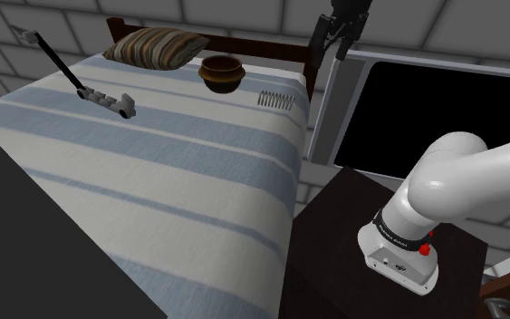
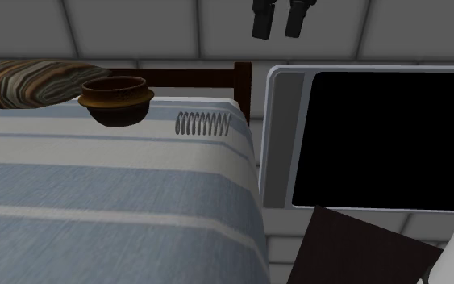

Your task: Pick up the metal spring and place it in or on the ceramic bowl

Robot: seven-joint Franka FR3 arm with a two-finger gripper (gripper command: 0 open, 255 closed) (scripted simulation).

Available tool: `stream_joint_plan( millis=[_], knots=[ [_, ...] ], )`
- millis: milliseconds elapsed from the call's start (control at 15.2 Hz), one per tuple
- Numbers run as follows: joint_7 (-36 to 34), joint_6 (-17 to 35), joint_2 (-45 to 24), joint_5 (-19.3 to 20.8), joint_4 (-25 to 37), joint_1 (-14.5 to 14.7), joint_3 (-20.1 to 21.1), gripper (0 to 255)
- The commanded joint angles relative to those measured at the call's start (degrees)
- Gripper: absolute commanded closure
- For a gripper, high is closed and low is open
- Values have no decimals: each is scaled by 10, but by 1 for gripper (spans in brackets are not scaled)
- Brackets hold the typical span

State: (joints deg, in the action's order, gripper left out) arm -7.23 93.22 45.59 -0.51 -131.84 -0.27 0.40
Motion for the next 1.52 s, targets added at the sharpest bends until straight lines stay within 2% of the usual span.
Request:
stream_joint_plan(
  millis=[0,528,1056,1452],
  knots=[
    [0,0,0,0,0,0,0,0],
    [114,140,-126,44,-18,23,-24,0],
    [212,265,-279,79,12,40,-38,0],
    [211,312,-299,82,-16,38,-41,0]
  ],
)
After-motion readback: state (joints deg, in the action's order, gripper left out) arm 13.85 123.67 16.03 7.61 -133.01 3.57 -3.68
